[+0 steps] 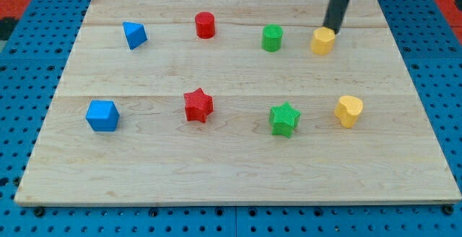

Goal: Push the hexagon into the green star to the bottom right

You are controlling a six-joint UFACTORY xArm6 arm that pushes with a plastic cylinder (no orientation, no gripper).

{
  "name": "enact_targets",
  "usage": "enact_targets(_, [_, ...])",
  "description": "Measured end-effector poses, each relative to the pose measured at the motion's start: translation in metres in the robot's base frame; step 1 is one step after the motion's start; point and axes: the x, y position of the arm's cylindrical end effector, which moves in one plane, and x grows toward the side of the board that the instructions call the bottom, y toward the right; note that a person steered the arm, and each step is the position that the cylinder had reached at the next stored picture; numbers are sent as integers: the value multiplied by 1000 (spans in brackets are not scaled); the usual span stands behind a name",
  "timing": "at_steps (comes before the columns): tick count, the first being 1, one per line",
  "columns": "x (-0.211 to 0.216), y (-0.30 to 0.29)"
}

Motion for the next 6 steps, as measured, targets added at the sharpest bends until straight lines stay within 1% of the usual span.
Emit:
enact_targets(1, [-1, 28])
enact_targets(2, [-2, 93])
enact_targets(3, [34, 99])
enact_targets(4, [42, 57])
enact_targets(6, [22, -46])
